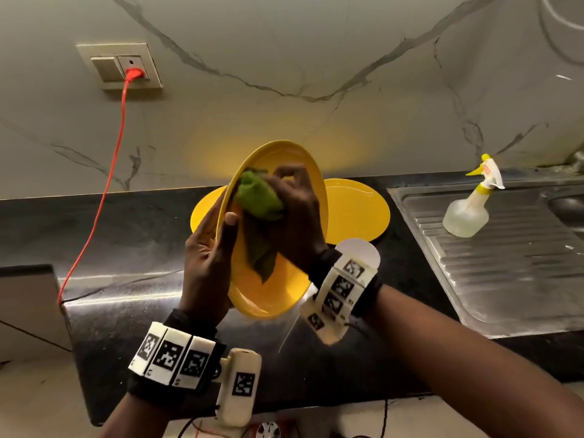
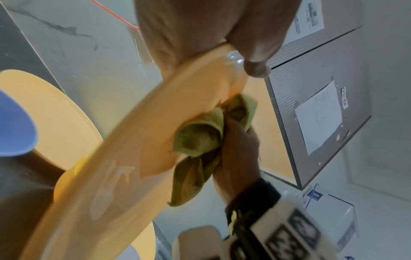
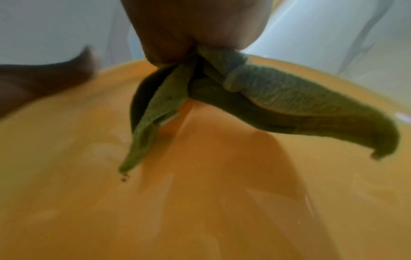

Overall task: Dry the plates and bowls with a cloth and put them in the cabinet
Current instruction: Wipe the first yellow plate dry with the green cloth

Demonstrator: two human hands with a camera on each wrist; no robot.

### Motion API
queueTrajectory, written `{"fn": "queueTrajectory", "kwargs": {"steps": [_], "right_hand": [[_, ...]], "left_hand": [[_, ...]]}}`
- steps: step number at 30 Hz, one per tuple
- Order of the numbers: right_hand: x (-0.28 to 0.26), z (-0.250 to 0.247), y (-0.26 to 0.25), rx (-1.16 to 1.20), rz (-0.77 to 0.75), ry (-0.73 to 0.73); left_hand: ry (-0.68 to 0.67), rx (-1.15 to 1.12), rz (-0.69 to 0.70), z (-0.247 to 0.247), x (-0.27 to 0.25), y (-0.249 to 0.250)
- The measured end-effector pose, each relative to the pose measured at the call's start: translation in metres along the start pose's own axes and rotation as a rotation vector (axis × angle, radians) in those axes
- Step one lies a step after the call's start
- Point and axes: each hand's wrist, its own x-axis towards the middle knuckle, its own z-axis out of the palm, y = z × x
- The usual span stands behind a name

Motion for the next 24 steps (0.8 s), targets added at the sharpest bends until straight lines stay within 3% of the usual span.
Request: {"fn": "queueTrajectory", "kwargs": {"steps": [4,7,11,13,15,18,24], "right_hand": [[0.029,-0.015,0.046,-0.109,0.097,0.139],[0.010,-0.020,0.069,-0.121,0.286,0.108],[-0.023,-0.012,0.065,-0.047,0.583,0.007],[-0.020,-0.009,0.049,0.015,0.534,0.045],[-0.013,-0.007,0.026,0.084,0.373,0.080],[-0.023,0.001,-0.013,0.240,0.196,-0.026],[-0.058,0.012,-0.046,0.363,0.117,-0.194]], "left_hand": [[0.007,-0.001,-0.014,-0.004,-0.006,0.005],[0.032,-0.011,0.039,-0.006,-0.008,0.011],[0.028,0.001,0.080,-0.008,-0.011,0.012],[0.023,-0.005,0.087,-0.007,-0.011,0.012],[0.024,-0.008,0.095,-0.004,-0.008,0.013],[0.043,-0.020,0.100,-0.002,-0.003,0.013],[0.102,-0.100,0.055,-0.004,-0.002,0.012]]}}
